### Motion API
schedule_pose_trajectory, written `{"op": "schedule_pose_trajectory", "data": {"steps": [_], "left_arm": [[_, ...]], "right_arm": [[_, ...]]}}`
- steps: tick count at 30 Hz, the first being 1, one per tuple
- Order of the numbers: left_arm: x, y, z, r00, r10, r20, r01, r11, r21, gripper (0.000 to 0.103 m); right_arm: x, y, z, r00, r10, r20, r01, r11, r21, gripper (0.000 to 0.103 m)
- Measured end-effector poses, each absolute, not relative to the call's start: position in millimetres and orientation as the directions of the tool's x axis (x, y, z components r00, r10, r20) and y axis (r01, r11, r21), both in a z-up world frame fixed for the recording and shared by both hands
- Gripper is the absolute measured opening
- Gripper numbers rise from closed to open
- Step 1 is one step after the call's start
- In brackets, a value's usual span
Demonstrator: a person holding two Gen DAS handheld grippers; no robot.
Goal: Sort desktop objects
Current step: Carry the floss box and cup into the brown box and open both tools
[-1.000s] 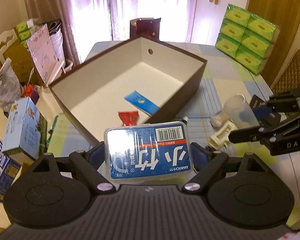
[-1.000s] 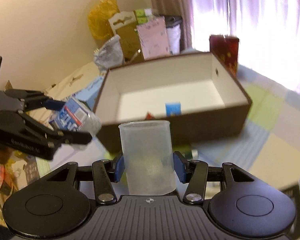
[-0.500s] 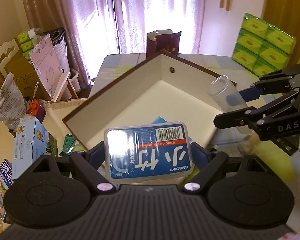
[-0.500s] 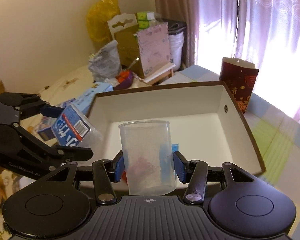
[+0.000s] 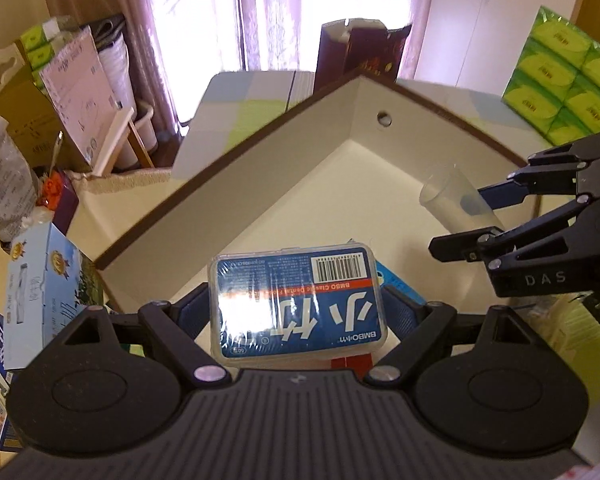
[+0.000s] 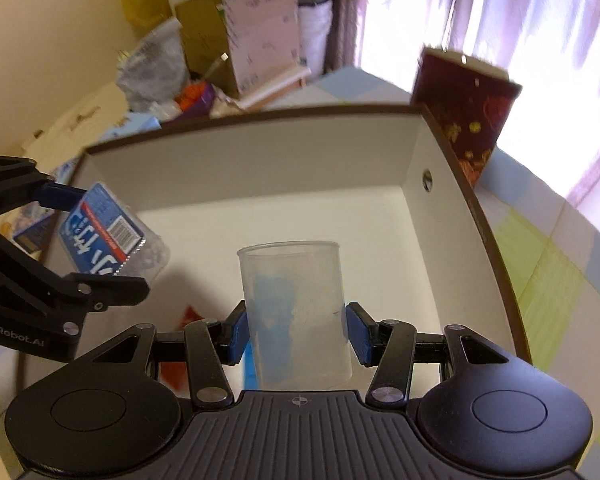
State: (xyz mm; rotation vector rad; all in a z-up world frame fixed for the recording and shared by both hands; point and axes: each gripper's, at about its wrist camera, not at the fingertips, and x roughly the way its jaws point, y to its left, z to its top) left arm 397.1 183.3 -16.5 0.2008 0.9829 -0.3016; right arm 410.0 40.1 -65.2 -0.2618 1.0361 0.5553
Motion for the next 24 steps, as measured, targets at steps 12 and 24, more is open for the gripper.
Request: {"op": "schedule_pose_trajectory", "data": {"steps": [12,24], "left_arm": [[439,172,-71,0.407,-0.039,-0.913,0.290,0.953,0.088,0.086],[448,170,-87,0.375,0.021,-0.927,0.273,0.953,0.132,0.086]], "right_arm": [[429,37,-98,0.310,0.243,-0.919,-0.534,0.844,0.044,0.048],[432,30,-110,0.275,0.212,-0.938,-0.542,0.840,0.031,0.048]]}}
